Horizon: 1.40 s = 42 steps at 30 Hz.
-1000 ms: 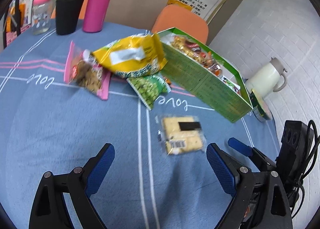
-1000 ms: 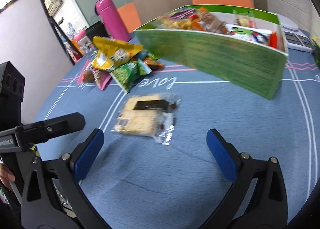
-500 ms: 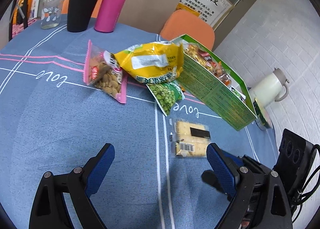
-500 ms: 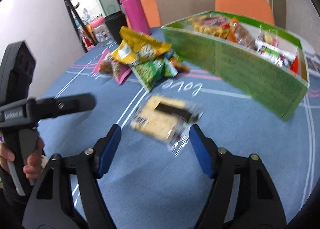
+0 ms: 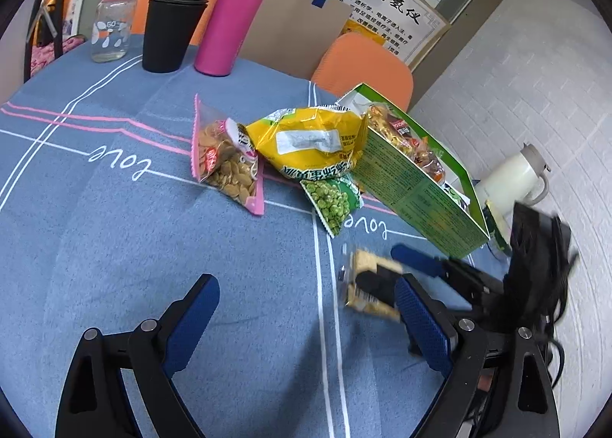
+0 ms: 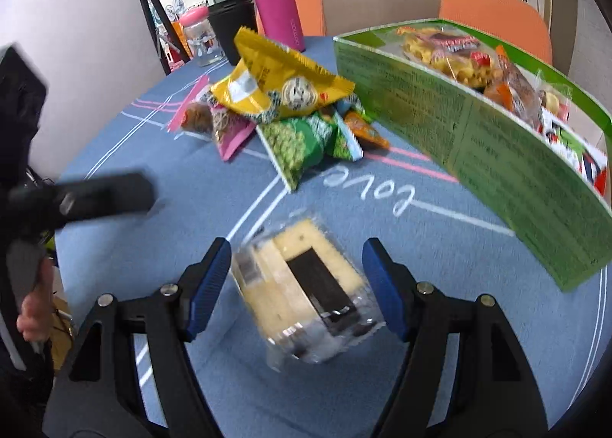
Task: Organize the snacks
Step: 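Lower the right tool over the white cracker pack and grasp it, then lift the cracker pack with right tool while left grasps green pea bag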
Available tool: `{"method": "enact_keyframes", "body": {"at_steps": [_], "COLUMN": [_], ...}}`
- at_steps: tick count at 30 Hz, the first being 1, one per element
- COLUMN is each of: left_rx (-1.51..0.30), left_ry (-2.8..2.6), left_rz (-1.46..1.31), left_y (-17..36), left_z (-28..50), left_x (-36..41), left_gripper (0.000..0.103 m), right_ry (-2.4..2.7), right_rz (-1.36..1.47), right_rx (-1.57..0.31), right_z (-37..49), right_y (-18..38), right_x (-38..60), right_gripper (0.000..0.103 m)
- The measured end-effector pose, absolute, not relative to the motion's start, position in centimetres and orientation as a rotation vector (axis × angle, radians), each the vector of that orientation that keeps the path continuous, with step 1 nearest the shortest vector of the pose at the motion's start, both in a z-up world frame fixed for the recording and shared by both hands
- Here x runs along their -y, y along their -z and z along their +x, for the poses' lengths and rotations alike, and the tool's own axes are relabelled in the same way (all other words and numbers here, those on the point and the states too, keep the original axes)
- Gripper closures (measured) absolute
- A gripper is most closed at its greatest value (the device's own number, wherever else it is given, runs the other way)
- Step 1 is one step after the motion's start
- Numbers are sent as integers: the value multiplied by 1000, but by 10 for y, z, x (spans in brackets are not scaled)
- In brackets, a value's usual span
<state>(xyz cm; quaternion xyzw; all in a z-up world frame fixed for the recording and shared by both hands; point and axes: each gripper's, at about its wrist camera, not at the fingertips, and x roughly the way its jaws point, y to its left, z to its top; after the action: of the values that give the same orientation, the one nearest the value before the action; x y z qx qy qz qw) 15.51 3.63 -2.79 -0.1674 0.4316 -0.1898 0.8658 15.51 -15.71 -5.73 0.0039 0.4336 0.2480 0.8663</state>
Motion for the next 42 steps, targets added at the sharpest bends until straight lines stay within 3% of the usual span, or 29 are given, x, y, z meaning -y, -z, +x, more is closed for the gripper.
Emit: {"method": "enact_keyframes", "body": {"at_steps": [3, 13, 15, 17, 20, 22, 39, 40, 41, 42], "left_rx": [-904, -886, -894, -919, -923, -926, -942, -914, -893, -875], "left_ry": [425, 348, 345, 339, 346, 362, 447, 456, 469, 484], "left_rz": [-335, -86, -54, -32, -6, 3, -102, -99, -97, -97], "left_y": [29, 37, 39, 45, 49, 48, 29, 21, 13, 5], "left_z": [173, 237, 245, 253, 255, 251, 190, 184, 180, 177], "left_x": [-22, 34, 41, 47, 52, 52, 25, 25, 26, 27], "left_gripper": [8, 9, 15, 29, 51, 55, 58, 65, 86, 88], "right_ry": [-512, -493, -491, -485, -441, -434, -335, -326, -317, -306], "right_rz": [8, 20, 35, 31, -3, 5, 75, 84, 91, 100], "right_rx": [-904, -896, -899, -897, -891, -891, -795, -780, -767, -756], "right_z": [141, 129, 132, 132, 133, 137, 118, 118, 118, 117], "right_y": [57, 59, 59, 59, 57, 57, 22, 17, 13, 10], "right_x": [159, 159, 163, 164, 162, 164, 196, 201, 205, 210], "right_gripper": [23, 23, 23, 23, 35, 39, 43, 43, 43, 43]}}
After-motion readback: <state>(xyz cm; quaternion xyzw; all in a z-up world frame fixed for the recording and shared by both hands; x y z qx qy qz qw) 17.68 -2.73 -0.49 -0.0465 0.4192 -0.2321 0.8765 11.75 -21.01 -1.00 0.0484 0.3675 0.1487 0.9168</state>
